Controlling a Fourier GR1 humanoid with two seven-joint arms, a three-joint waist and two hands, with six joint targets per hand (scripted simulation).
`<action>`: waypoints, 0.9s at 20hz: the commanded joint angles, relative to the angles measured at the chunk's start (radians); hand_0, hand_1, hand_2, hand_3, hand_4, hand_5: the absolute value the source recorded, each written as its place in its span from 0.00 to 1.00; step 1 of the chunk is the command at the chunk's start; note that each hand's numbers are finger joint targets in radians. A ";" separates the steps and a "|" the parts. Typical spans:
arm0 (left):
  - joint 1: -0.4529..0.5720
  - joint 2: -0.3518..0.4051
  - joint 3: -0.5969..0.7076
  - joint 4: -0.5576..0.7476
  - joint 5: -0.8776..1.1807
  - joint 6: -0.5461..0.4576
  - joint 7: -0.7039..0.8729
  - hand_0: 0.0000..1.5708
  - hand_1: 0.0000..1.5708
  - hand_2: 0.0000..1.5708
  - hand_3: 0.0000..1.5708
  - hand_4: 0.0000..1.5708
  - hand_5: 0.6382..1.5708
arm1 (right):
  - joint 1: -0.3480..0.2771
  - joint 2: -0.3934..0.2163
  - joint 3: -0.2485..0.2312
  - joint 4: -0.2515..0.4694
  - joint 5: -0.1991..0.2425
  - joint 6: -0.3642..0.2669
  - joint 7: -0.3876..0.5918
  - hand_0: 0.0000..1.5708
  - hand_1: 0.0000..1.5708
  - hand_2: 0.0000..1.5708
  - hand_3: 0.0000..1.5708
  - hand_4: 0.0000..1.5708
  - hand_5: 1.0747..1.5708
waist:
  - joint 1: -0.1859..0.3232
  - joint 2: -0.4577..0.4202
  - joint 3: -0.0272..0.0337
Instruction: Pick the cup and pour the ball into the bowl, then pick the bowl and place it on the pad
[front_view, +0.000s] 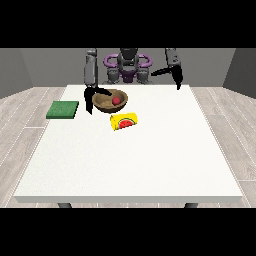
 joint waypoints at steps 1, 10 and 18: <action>0.011 0.041 0.052 0.003 0.024 -0.033 -0.012 0.00 0.00 0.00 0.00 0.00 0.99 | 0.013 0.036 0.030 0.051 0.008 -0.001 -0.048 0.00 0.00 0.00 0.00 0.04 0.98 | -0.027 -0.016 -0.0001; -0.019 0.002 -0.028 -0.070 0.020 -0.071 -0.008 0.00 0.00 0.00 0.00 0.36 0.98 | 0.069 -0.064 0.065 0.136 0.196 -0.391 0.083 1.00 1.00 1.00 1.00 0.59 0.93 | 0.115 0.081 -0.0058; 0.027 0.027 0.025 0.030 0.041 -0.078 0.008 0.00 0.00 0.00 0.00 0.61 0.84 | 0.016 -0.048 0.180 0.055 0.323 -0.530 0.407 1.00 1.00 1.00 0.67 0.55 0.99 | 0.059 -0.105 -0.0046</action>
